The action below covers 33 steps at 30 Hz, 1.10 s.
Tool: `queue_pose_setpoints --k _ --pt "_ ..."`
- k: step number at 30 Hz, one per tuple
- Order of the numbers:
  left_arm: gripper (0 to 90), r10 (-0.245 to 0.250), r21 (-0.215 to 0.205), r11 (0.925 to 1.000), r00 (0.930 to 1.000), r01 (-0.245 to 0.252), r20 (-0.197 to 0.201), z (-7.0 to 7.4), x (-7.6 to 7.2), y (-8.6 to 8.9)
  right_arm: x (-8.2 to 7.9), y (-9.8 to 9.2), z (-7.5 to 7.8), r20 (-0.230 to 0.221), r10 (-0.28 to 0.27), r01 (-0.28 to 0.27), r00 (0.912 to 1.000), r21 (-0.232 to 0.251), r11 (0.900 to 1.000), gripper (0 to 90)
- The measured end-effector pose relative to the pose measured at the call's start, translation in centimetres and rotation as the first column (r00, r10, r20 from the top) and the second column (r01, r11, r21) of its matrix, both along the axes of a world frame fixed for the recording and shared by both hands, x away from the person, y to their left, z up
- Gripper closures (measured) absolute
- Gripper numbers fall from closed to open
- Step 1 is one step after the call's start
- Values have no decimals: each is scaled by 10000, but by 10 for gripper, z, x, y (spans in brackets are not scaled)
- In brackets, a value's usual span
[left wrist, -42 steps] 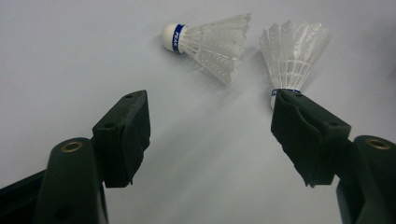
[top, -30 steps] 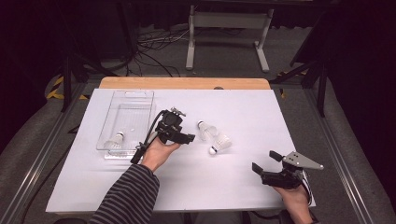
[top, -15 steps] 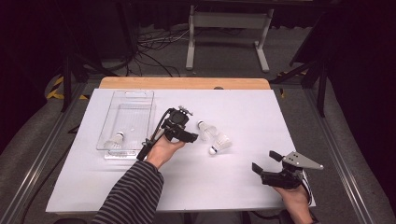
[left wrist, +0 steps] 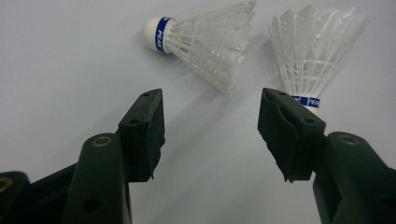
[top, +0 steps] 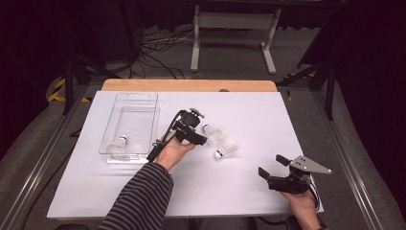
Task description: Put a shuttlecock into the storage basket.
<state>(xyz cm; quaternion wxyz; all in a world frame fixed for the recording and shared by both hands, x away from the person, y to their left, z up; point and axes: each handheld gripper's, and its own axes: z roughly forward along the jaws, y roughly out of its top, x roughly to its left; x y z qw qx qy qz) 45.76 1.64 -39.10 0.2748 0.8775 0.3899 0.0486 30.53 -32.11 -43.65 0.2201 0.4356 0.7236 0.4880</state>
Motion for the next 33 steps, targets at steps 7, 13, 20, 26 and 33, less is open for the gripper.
queue_pose_setpoints --k 7,13,20,26,33 --pt "439 -12 108 9999 9999 14 -148 -4 4 -6 0 0 0 -17 17 -17 10000 3 10000 104" --pt "437 69 119 9999 9998 -67 -195 -9 8 -10 0 0 0 -13 22 -22 10000 -4 10000 104" --pt "435 317 2 9995 9988 -317 -371 -14 13 -13 1 1 0 -28 21 -21 10000 2 10000 104" --pt "390 400 17 9992 9984 -399 -399 -20 15 -18 1 1 -1 -33 38 -38 10000 -12 10000 105" --pt "409 575 56 9983 9972 -573 -474 -23 17 -20 1 1 -1 -40 51 -51 10000 -28 10000 105"
